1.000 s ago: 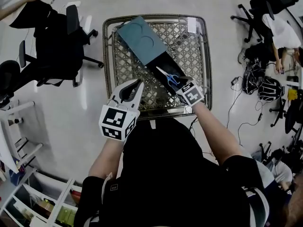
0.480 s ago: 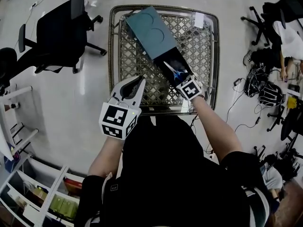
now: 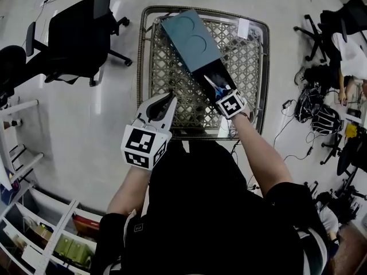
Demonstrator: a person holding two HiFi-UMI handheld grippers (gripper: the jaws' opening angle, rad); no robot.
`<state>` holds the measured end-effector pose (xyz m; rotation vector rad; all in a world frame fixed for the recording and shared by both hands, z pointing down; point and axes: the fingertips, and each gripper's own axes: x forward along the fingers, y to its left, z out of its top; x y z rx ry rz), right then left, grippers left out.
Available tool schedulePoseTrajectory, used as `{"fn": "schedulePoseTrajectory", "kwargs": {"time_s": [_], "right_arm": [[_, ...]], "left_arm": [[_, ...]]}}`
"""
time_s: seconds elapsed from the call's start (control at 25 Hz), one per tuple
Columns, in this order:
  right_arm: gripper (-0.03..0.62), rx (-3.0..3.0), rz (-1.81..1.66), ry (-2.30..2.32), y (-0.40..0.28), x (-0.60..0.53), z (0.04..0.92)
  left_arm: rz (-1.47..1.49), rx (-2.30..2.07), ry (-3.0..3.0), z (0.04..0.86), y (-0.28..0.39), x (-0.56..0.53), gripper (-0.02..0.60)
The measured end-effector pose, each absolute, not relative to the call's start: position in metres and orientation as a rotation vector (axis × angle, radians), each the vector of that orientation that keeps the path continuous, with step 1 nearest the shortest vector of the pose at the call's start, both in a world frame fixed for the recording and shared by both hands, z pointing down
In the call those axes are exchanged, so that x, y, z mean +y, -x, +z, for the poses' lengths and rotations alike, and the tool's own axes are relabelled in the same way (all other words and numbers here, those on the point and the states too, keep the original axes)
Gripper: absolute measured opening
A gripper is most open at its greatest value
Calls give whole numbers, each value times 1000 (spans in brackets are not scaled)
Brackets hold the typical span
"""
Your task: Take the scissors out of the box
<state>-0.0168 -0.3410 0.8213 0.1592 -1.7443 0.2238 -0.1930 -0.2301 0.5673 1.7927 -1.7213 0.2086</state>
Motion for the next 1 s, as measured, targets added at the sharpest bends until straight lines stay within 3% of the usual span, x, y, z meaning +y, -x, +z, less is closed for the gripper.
{"fn": "schedulePoseTrajectory", "kwargs": {"time_s": [0.44,1.0], "right_arm": [[100,-1739,235,-181,15,-349,817],[98,-1952,398,-509,3,-372,718]], "left_arm": [[199,-1722,-1800,567,207,-208,29],[196,-1669,-2018,528,205,-214,28]]}}
